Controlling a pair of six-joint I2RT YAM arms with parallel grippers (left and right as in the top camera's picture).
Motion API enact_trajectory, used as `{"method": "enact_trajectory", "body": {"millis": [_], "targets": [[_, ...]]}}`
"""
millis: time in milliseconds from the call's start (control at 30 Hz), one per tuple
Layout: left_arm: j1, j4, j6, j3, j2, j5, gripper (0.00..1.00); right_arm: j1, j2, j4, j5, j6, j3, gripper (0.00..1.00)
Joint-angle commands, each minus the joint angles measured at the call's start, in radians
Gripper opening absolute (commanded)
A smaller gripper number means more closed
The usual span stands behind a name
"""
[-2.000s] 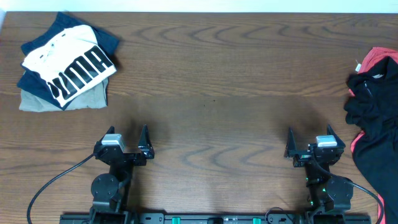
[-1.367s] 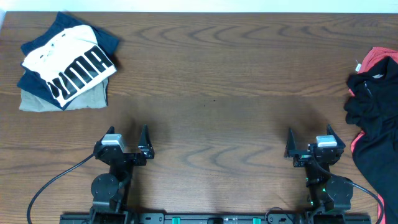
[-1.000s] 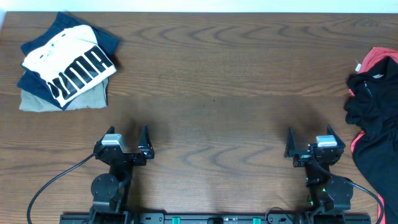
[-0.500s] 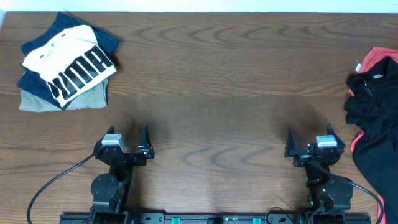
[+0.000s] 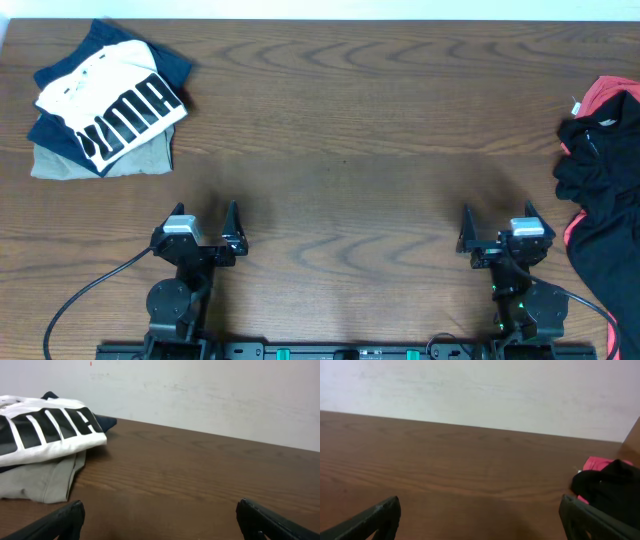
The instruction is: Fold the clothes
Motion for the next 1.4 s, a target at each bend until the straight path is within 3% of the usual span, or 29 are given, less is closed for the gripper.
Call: {"method": "enact_trajectory", "body": {"millis": [0,233,467,700,967,1200,1367], "targets": [[0.002,-0.046,0.017,0.017,0.008,-0.012,0.98,-0.007,-0.006,-0.004,-0.011,0.079,0.003,0.99],[0.001,-0.092,-0.044,0.123,0.133,-0.009,0.98,-0.007,0.021,-0.050,0.000,0.078,0.055,0.99],[0.002,-0.208,-0.043,0.328,0.385,-0.009,0.98,-0.007,0.159,-0.157,0.000,0.079,0.200,0.99],[0.002,-0.457,-0.043,0.605,0.620,0.054,0.98,-0.007,0.442,-0.286,-0.002,0.083,0.437,0.99],[0.002,-0.674,-0.031,0.824,0.756,0.056,0.98,-0.011,0.847,-0.514,0.004,0.082,0.774,0.99],[0.002,-0.681,-0.031,0.836,0.786,0.055,0.98,-0.096,1.215,-0.697,-0.044,0.082,1.012,0.99],[0.002,-0.681,-0.032,0.836,0.792,0.055,0.98,-0.169,1.378,-0.594,0.037,0.085,1.040,0.97]]}}
